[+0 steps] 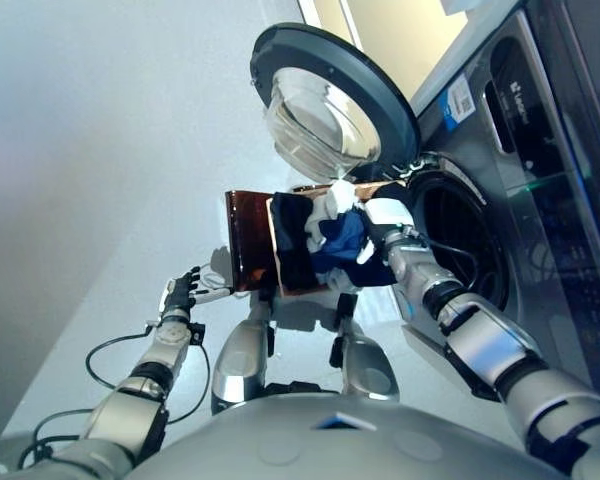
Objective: Pick up the clothes and place them into the washing machine
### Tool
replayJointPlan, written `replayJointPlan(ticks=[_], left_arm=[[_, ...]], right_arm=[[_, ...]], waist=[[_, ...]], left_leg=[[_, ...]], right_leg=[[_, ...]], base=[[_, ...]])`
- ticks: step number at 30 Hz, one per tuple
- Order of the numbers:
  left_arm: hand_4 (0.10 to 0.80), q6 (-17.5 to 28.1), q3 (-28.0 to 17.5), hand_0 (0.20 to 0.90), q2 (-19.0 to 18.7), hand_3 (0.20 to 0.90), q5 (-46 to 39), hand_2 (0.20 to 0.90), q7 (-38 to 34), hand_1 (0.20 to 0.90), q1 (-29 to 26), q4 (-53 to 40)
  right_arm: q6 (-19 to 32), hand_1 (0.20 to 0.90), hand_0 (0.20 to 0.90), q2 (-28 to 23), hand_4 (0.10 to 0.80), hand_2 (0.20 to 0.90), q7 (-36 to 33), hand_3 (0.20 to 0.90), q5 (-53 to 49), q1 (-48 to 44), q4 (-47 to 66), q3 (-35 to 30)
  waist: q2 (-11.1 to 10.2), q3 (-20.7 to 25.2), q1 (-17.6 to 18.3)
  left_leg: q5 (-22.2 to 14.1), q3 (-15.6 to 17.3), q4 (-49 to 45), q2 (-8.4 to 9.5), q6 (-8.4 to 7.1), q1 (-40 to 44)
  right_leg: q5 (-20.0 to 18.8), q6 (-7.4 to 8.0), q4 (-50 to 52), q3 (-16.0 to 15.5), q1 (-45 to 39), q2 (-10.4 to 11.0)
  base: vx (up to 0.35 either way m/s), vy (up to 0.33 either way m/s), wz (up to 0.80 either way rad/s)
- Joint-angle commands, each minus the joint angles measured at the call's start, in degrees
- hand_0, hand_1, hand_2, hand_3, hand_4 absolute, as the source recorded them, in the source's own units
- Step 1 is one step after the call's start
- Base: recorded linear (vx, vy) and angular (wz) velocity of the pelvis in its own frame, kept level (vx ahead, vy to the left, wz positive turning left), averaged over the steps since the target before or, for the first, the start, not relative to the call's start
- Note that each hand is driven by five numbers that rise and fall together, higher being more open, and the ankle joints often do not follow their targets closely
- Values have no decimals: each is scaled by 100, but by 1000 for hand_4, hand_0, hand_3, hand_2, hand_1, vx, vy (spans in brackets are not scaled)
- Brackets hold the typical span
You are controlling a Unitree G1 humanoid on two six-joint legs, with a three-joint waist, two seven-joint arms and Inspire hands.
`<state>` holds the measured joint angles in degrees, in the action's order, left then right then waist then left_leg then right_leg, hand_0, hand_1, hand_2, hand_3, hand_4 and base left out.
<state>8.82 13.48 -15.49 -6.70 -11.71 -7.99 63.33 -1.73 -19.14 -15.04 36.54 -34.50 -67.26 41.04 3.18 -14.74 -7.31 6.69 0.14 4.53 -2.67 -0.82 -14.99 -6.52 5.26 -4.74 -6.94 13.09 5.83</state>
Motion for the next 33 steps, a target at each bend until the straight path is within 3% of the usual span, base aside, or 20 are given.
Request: replayJointPlan(ticks=[1,5,8,9,10,12,33], left_arm=[[800,157,363,900,-179,900,-144,900,-249,900,-242,92],[800,167,394,900,-158,900,-205,900,-270,900,-270,61],[800,166,389,900,-143,900,-210,900,-299,900,-277,86],[800,166,389,900,-143,900,-210,900,-299,900,-277,86],[800,160,358,900,-132,900,-198,900,-313,900,-266,125],[800,153,341,900,-128,900,-179,900,-327,900,-269,163],[800,-3,167,900,-95,900,56,900,-255,900,-207,413]], right_arm=[[-151,900,900,42,800,900,-235,900,-25,-522,-233,153],[-207,900,900,52,800,900,-257,900,8,-594,-318,161],[-236,518,518,52,527,518,-294,518,33,-628,-343,152],[-237,496,496,51,512,496,-294,496,33,-628,-342,153],[-233,356,356,58,412,356,-307,356,49,-609,-308,155],[-236,200,200,54,300,200,-314,200,66,-608,-297,161],[-185,200,200,-60,300,200,-273,200,-60,-182,70,-38]], waist=[[-78,31,-199],[-51,-2,-211],[-33,-2,-213],[-34,-2,-214],[-31,4,-205],[-32,2,-195],[-226,161,-10]], left_leg=[[74,-30,47,179,-412,-195],[98,-47,47,195,-416,-257],[115,-41,47,214,-429,-319],[115,-40,47,214,-429,-320],[109,-26,47,211,-428,-330],[107,-17,47,212,-432,-334],[-25,107,47,96,-409,-30]], right_leg=[[-140,386,219,354,247,458],[-169,389,202,356,294,476],[-192,388,186,371,346,482],[-192,388,186,372,348,482],[-200,390,173,383,358,484],[-208,392,169,395,370,489],[-105,372,131,511,143,443]], base=[[-15,7,9],[-13,6,2],[0,0,0],[0,0,0],[0,0,0],[0,0,0],[13,-4,-2]])
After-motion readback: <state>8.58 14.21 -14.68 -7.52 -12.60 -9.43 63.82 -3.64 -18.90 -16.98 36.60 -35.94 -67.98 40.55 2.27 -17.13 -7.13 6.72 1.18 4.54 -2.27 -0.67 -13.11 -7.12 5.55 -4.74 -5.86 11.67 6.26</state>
